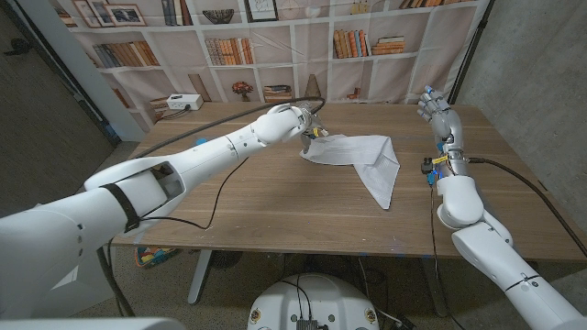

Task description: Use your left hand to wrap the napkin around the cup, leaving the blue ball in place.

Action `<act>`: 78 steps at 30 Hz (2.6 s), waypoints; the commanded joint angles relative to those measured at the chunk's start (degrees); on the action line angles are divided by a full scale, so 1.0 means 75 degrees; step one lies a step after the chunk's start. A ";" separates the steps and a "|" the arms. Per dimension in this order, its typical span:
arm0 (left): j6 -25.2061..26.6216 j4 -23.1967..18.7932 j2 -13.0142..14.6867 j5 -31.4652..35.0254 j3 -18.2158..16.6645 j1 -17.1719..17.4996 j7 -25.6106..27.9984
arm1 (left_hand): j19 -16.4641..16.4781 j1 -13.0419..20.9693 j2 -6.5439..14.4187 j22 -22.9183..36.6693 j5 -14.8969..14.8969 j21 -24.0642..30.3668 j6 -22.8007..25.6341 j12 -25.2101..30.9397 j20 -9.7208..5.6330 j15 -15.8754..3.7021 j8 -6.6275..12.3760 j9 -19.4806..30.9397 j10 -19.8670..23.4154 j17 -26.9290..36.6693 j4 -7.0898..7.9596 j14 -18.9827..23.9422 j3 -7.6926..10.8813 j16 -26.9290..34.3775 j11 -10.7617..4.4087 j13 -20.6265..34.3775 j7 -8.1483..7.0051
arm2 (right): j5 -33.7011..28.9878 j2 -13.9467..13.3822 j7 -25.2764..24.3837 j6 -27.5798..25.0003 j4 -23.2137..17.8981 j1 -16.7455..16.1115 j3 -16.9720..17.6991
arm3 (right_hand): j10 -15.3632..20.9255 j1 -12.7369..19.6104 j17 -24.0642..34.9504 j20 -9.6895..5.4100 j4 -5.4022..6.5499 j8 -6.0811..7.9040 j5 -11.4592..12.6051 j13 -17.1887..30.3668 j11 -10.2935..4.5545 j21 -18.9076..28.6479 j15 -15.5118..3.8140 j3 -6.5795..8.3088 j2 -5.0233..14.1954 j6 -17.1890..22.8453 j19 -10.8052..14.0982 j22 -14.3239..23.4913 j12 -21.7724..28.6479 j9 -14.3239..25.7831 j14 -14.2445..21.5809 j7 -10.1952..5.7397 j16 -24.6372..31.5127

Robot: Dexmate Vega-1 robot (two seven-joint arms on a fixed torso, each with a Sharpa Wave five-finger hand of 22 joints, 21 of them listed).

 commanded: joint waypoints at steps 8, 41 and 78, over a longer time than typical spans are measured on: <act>-0.0179 0.0704 -0.0197 0.0264 0.0448 -0.0034 0.0598 | -0.0083 0.0132 0.0086 0.0034 0.0202 -0.0026 -0.0021 0.0127 0.0053 -0.0073 0.0087 0.0005 0.0010 0.0058 0.0030 0.0001 -0.0070 0.0117 -0.0159 0.0055 -0.0227 | -0.0105 0.0025 -0.0129 -0.0098 -0.0066 0.0008 -0.0053 | 0.0039 -0.0005 0.0033 0.0015 0.0004 0.0010 0.0008 0.0018 -0.0058 0.0023 0.0004 -0.0022 0.0022 0.0032 0.0029 0.0030 0.0016 0.0044 0.0088 -0.0030 0.0062; 0.1042 0.1081 0.0082 0.0556 0.0692 0.0505 0.2663 | 0.2157 0.1293 0.2410 0.0098 -0.0798 0.1033 0.7492 0.1208 -0.1211 -0.1851 0.1843 0.0014 0.3609 -0.0061 0.0077 0.2650 0.1426 0.0765 -0.1083 -0.0269 0.0027 | -0.0160 0.0000 -0.0158 -0.0186 -0.0065 0.0087 -0.0074 | 0.0032 -0.0013 0.0037 0.0024 0.0010 0.0011 0.0005 0.0018 -0.0062 0.0021 0.0005 -0.0037 0.0013 0.0035 0.0032 0.0030 0.0011 0.0044 0.0089 -0.0030 0.0059; 0.1813 -0.0728 0.0721 0.1142 -0.0613 0.1306 0.6243 | 0.2009 0.1135 0.2058 0.0097 -0.0018 0.2030 0.6927 0.1223 -0.1100 -0.2044 0.3029 0.1740 0.4052 0.0528 0.1536 0.2898 0.2542 0.0980 -0.1547 0.0350 -0.0162 | -0.0173 0.0033 -0.0271 0.0248 -0.0293 -0.0371 0.0175 | 0.0039 0.0006 0.0037 0.0018 -0.0001 0.0012 0.0008 0.0018 -0.0041 0.0020 -0.0020 -0.0038 0.0016 0.0039 0.0038 0.0030 0.0013 0.0044 0.0092 -0.0023 0.0056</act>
